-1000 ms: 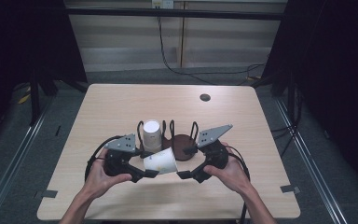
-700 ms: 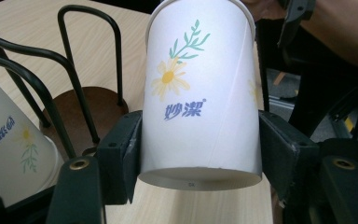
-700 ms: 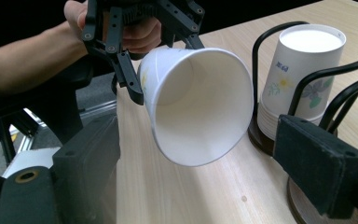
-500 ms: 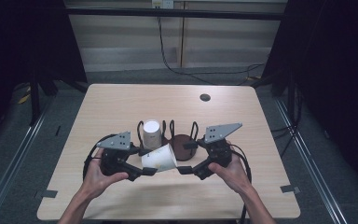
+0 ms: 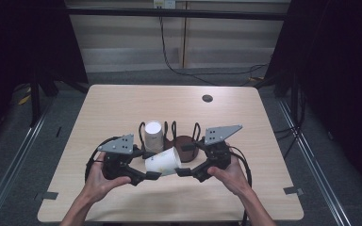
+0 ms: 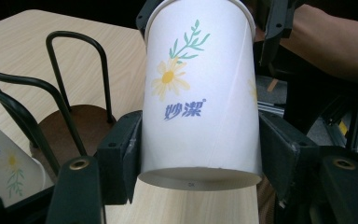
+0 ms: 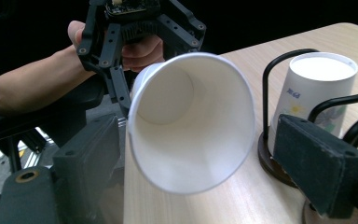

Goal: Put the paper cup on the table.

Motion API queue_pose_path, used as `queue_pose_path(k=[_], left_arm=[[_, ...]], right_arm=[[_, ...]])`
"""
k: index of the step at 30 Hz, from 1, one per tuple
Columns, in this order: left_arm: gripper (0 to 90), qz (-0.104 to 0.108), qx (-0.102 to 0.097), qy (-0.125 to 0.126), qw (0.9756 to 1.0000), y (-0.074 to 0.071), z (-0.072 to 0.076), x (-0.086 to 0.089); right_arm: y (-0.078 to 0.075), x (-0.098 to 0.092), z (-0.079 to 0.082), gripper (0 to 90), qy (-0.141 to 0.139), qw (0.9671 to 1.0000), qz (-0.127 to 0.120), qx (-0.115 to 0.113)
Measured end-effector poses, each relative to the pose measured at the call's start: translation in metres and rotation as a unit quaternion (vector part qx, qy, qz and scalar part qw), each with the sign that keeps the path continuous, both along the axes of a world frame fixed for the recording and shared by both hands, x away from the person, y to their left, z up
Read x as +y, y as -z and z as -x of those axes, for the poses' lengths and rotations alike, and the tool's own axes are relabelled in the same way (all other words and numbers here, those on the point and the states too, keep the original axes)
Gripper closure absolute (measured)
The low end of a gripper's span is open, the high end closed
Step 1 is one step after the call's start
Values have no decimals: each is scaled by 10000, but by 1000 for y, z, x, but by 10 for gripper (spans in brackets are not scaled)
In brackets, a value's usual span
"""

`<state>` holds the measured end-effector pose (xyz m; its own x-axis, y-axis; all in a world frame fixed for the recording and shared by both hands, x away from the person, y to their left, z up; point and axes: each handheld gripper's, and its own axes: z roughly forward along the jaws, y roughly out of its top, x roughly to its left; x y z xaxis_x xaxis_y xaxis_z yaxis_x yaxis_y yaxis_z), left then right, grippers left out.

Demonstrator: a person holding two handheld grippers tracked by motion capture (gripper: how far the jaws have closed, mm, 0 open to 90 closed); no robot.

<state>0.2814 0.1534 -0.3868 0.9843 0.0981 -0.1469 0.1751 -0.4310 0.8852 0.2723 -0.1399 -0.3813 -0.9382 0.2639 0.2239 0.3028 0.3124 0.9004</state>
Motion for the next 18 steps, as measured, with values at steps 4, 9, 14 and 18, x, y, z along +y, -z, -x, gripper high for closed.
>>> queue_pose_path(k=[4,9,14,18], left_arm=[[362,5,-12,37,10000,-2,1,-1],[364,-2,1,68,10000,-2,2,-3],[364,-14,23,127,9999,-2,2,-5],[364,-24,13,132,9999,-1,2,-5]], right_arm=[[3,4,-1,154,-120,9999,28,-24],[5,6,-3,155,-186,9998,-6,45],[7,11,-4,156,-313,9995,-5,95],[8,12,-5,207,-422,9989,-81,174]])
